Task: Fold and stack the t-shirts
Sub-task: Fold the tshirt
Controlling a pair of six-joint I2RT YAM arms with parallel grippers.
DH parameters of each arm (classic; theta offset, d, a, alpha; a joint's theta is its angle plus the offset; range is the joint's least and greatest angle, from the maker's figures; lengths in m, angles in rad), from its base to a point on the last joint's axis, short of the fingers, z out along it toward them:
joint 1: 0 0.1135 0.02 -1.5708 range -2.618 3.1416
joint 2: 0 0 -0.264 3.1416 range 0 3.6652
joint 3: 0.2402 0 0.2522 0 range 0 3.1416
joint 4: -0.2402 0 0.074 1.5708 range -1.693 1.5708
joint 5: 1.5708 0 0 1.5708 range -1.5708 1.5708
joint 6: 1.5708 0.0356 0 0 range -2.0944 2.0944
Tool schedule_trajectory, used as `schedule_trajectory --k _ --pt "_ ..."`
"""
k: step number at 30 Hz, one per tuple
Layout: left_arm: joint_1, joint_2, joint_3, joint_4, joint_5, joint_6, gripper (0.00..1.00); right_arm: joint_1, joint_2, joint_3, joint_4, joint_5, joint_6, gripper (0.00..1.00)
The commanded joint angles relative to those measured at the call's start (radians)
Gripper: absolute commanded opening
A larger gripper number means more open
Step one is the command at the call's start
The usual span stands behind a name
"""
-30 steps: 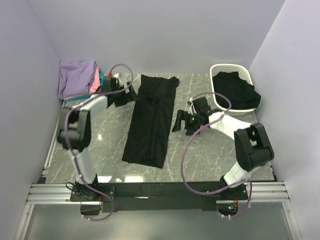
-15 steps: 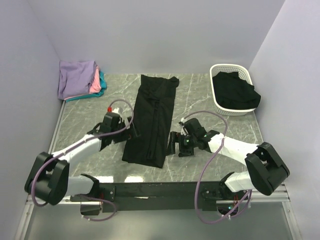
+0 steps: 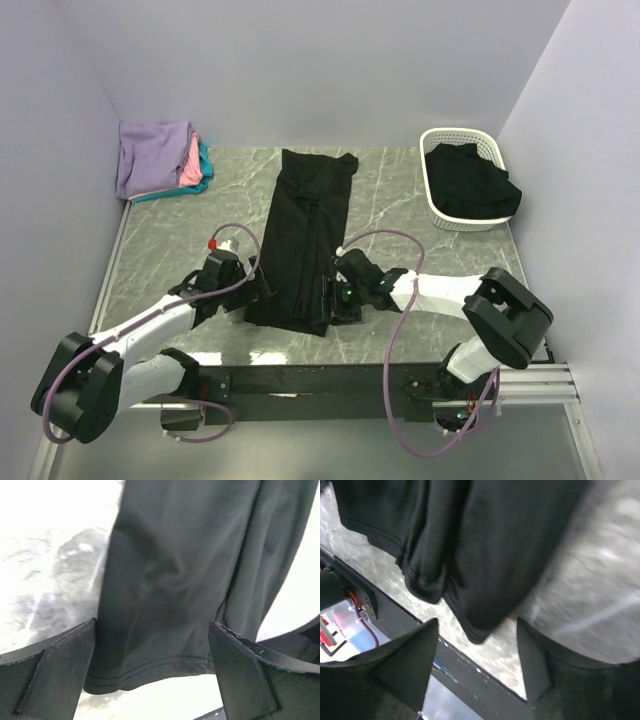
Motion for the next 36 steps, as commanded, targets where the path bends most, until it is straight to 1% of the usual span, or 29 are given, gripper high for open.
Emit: schedule_trajectory --k 1,3,4,5,6,7,8,9,10,12,13,14,21,22,23,24,25,26,27,29,30,31,32,34,35,36 --pt "-0.039 -0.024 -0.058 0.024 0.002 -0.055 0.99 0.032 0.073 0.026 0.041 0.041 0.040 0.55" --pt "-0.049 -0.032 -0.076 0.033 0.012 -0.062 0.91 0.043 0.069 0.016 0.033 0.057 0.047 0.48" --pt "-0.053 -0.035 -0.081 0.033 0.014 -0.067 0.81 0.043 0.061 0.013 0.024 0.070 0.047 0.33" --pt "-0.059 -0.040 -0.088 0.032 0.017 -0.075 0.76 0.046 0.052 0.003 -0.002 0.088 0.050 0.26" --pt "-0.062 -0.043 -0.090 0.026 0.019 -0.078 0.69 0.046 0.040 -0.005 -0.017 0.102 0.052 0.15" --pt "-0.066 -0.047 -0.095 0.021 0.020 -0.081 0.53 0.045 0.012 -0.013 -0.032 0.129 0.049 0.10" --pt "-0.072 -0.056 -0.101 0.017 0.020 -0.085 0.47 0.048 -0.005 -0.031 -0.066 0.146 0.049 0.05" --pt "-0.074 -0.063 -0.104 0.004 0.017 -0.087 0.40 0.048 -0.023 -0.042 -0.082 0.163 0.057 0.02" --pt "-0.077 -0.067 -0.108 -0.005 0.014 -0.089 0.27 0.046 -0.063 -0.053 -0.095 0.195 0.061 0.00" --pt "-0.079 -0.084 -0.111 -0.025 0.005 -0.089 0.14 0.048 -0.098 -0.082 -0.149 0.220 0.070 0.00" --pt "-0.080 -0.089 -0.113 -0.045 0.002 -0.087 0.01 0.051 -0.130 -0.088 -0.177 0.240 0.077 0.00" --pt "-0.080 -0.099 -0.116 -0.052 -0.004 -0.087 0.01 0.051 -0.150 -0.103 -0.213 0.278 0.083 0.00" --pt "-0.089 -0.123 -0.148 -0.066 0.015 -0.105 0.01 0.052 -0.249 -0.172 -0.327 0.364 0.120 0.00" --pt "-0.091 -0.126 -0.151 -0.062 0.040 -0.105 0.01 0.052 -0.269 -0.177 -0.330 0.367 0.121 0.04" --pt "-0.092 -0.130 -0.168 -0.045 0.055 -0.102 0.01 0.054 -0.273 -0.175 -0.324 0.366 0.107 0.17" --pt "-0.095 -0.135 -0.176 -0.036 0.066 -0.105 0.13 0.054 -0.275 -0.177 -0.313 0.335 0.098 0.53" --pt "-0.099 -0.138 -0.182 -0.025 0.092 -0.102 0.18 0.054 -0.276 -0.169 -0.318 0.337 0.101 0.59" --pt "-0.108 -0.144 -0.188 -0.010 0.106 -0.102 0.29 0.058 -0.279 -0.166 -0.332 0.341 0.106 0.62" --pt "-0.114 -0.149 -0.185 -0.009 0.114 -0.108 0.46 0.058 -0.289 -0.168 -0.338 0.341 0.104 0.68" --pt "-0.153 -0.176 -0.173 -0.017 0.106 -0.142 0.54 0.058 -0.335 -0.163 -0.382 0.372 0.110 0.74" --pt "-0.169 -0.187 -0.168 -0.029 0.094 -0.151 0.78 0.058 -0.377 -0.168 -0.387 0.377 0.107 0.78" --pt "-0.181 -0.196 -0.162 -0.042 0.080 -0.167 0.94 0.058 -0.396 -0.172 -0.384 0.372 0.106 0.80" --pt "-0.195 -0.211 -0.158 -0.052 0.053 -0.168 0.99 0.057 -0.411 -0.183 -0.372 0.372 0.110 0.81" --pt "-0.197 -0.213 -0.156 -0.066 0.037 -0.161 1.00 0.057 -0.428 -0.197 -0.337 0.358 0.106 0.81" --pt "-0.198 -0.201 -0.158 -0.062 0.032 -0.156 0.99 0.054 -0.424 -0.200 -0.298 0.334 0.112 0.81" --pt "-0.200 -0.192 -0.161 -0.049 0.043 -0.153 0.94 0.054 -0.405 -0.201 -0.277 0.329 0.113 0.81"
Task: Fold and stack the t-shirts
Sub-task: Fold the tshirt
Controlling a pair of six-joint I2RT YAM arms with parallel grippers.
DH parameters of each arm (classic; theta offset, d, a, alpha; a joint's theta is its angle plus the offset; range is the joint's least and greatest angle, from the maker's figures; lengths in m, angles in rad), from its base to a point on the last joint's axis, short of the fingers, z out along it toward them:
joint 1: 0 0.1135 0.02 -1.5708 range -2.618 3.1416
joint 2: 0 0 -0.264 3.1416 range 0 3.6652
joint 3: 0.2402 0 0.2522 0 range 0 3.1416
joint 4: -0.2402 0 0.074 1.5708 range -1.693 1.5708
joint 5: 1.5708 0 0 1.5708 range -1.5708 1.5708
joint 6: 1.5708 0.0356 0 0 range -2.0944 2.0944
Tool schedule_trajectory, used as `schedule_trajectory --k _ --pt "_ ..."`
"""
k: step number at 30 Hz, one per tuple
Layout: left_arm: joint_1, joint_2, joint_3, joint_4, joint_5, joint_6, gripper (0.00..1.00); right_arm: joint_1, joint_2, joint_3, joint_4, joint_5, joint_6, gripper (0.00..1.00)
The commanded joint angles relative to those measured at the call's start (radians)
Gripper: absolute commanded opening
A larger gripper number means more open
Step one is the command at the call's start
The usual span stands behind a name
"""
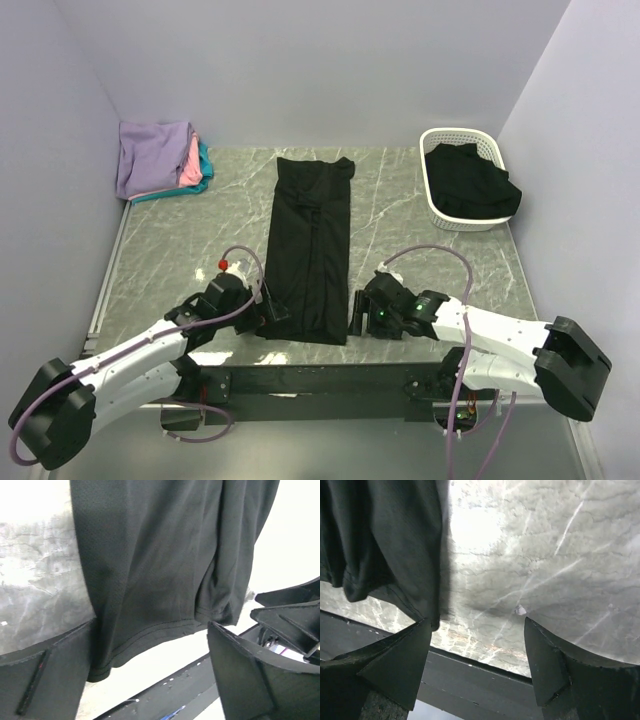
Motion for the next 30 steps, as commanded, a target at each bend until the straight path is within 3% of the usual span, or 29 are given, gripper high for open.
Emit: schedule_trajectory --k 1,2,3,5,6,7,11,16,17,19,20,22,30 --pt "-0.008 0.035 -0.016 -0.049 -0.030 0.000 0.98 0.003 0.015 -0.029 0.078 -0.023 0.002 0.80" --pt "-0.011 0.063 -0.021 -0.037 -0.030 -0.005 1.00 0.003 0.029 -0.035 0.144 -0.061 0.005 0.80" --pt "-0.014 0.078 -0.022 -0.022 -0.024 -0.003 0.92 0.003 0.061 -0.038 0.175 -0.072 0.007 0.80" --pt "-0.022 0.121 -0.025 0.009 -0.030 0.000 0.92 0.001 0.098 -0.044 0.254 -0.107 0.013 0.79" --pt "-0.024 0.134 -0.025 0.015 -0.030 0.003 0.71 0.001 0.136 -0.041 0.276 -0.121 0.013 0.79" --pt "-0.025 0.146 -0.024 0.018 -0.033 0.003 0.65 0.005 0.159 -0.039 0.299 -0.139 0.015 0.78" --pt "-0.044 0.164 -0.021 0.006 -0.045 -0.012 0.57 0.005 0.227 -0.027 0.357 -0.178 0.010 0.75" --pt "-0.054 0.125 -0.024 -0.043 -0.057 -0.026 0.29 0.005 0.242 -0.049 0.385 -0.215 0.018 0.49" --pt "-0.059 0.118 -0.027 -0.046 -0.054 -0.031 0.23 0.005 0.241 -0.053 0.381 -0.215 0.018 0.37" --pt "-0.067 0.106 -0.040 -0.045 -0.045 -0.043 0.04 0.005 0.236 -0.055 0.368 -0.208 0.013 0.23" --pt "-0.070 0.105 -0.044 -0.045 -0.037 -0.048 0.01 0.005 0.230 -0.055 0.356 -0.205 0.012 0.11" --pt "-0.094 0.100 -0.047 -0.043 -0.033 -0.063 0.01 0.005 0.210 -0.056 0.329 -0.184 0.012 0.03" --pt "-0.277 0.089 -0.024 -0.074 -0.080 -0.214 0.01 0.005 0.074 -0.088 0.164 -0.147 0.015 0.00"
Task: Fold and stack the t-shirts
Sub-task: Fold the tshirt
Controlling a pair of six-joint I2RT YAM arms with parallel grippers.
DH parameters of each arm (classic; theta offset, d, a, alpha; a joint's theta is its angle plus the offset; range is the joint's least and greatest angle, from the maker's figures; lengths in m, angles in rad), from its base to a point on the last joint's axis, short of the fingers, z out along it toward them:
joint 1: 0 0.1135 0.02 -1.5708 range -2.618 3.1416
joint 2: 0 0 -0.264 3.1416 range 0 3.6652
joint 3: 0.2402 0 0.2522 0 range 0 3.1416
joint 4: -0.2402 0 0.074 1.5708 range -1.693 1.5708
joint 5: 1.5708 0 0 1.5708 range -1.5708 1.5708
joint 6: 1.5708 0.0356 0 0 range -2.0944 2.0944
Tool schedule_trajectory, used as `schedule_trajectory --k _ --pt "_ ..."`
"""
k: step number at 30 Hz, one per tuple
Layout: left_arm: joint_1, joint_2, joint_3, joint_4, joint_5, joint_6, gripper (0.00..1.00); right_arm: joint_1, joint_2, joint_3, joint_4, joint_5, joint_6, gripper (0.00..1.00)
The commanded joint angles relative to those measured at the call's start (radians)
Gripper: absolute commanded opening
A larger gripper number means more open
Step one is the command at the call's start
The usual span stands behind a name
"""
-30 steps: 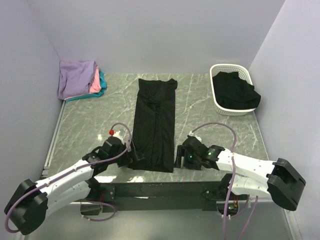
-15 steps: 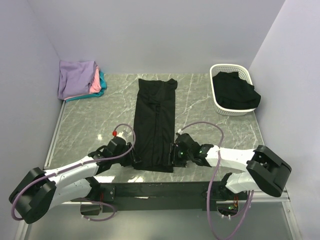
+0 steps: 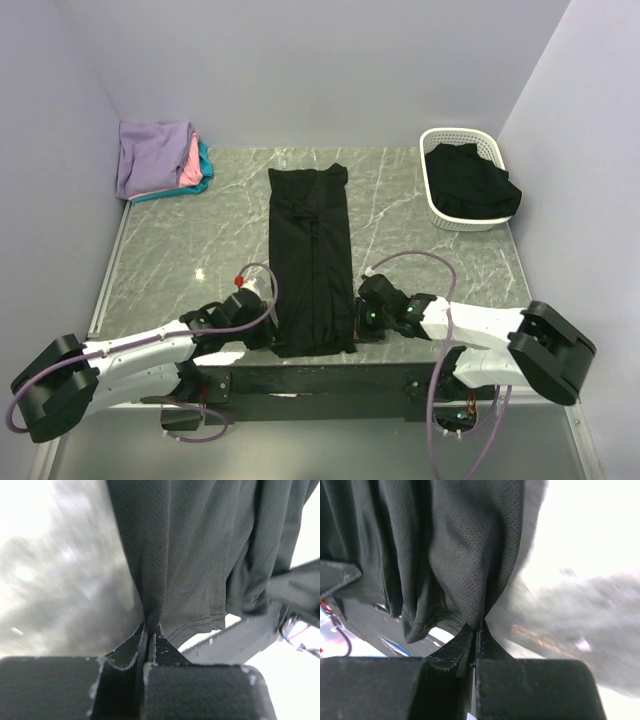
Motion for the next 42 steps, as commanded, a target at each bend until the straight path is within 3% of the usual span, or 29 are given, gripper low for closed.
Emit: schedule_trajectory --k 1,8,13,21,31,42 --pt "-0.126 -0.005 0.015 -0.097 -0.048 -0.107 0.01 0.003 -0.090 -0.037 -0.148 0.046 -0.007 0.00" --pt "-0.167 -0.006 0.185 -0.235 -0.139 -0.098 0.01 0.005 -0.240 0.032 -0.235 0.087 -0.070 0.00" --pt "-0.167 0.050 0.331 -0.338 -0.205 -0.052 0.01 0.005 -0.245 0.130 -0.274 0.089 -0.129 0.03" --pt "-0.145 0.158 0.414 -0.323 -0.258 -0.006 0.01 0.001 -0.107 0.277 -0.286 0.106 -0.224 0.03" --pt "0.082 0.213 0.489 -0.237 -0.225 0.156 0.01 -0.127 0.089 0.438 -0.280 0.101 -0.381 0.04" --pt "0.215 0.497 0.658 -0.136 -0.164 0.316 0.01 -0.290 0.348 0.665 -0.280 0.020 -0.540 0.04"
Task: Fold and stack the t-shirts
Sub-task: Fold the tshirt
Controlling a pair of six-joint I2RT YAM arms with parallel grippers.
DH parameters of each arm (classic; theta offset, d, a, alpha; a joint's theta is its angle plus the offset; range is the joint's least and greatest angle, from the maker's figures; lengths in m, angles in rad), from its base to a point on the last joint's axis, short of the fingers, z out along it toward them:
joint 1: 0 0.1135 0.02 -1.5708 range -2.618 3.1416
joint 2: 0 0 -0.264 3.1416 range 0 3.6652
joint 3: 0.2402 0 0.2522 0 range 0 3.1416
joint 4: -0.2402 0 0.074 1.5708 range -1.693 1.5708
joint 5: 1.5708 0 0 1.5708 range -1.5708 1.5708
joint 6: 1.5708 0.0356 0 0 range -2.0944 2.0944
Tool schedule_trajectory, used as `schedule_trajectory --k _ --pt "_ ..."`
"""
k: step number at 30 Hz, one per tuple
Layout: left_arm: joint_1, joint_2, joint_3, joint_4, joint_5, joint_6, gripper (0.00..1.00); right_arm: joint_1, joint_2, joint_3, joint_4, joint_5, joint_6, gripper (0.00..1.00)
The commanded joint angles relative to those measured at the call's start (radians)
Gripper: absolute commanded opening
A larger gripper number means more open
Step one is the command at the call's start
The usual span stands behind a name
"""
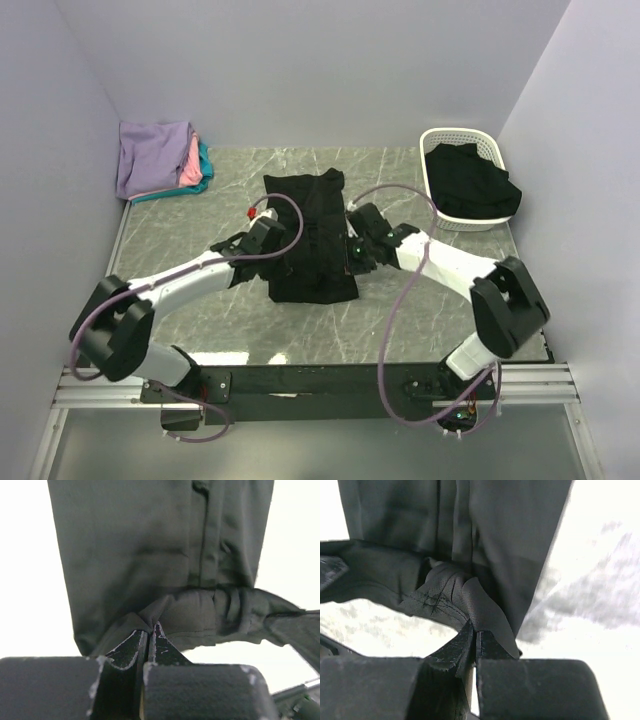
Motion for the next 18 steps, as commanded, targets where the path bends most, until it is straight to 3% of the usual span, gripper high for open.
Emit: schedule_trajectory --k 1,18 --pt "0.049 0.073 0.066 0.078 0.043 0.091 0.01 -0.045 0.085 0.125 0.010 -0.037 -0.092 0.04" --pt "0.247 0.331 0.307 0.123 0.123 0.243 0.01 -0.159 0.380 0.458 -0.033 -0.112 -0.169 0.04"
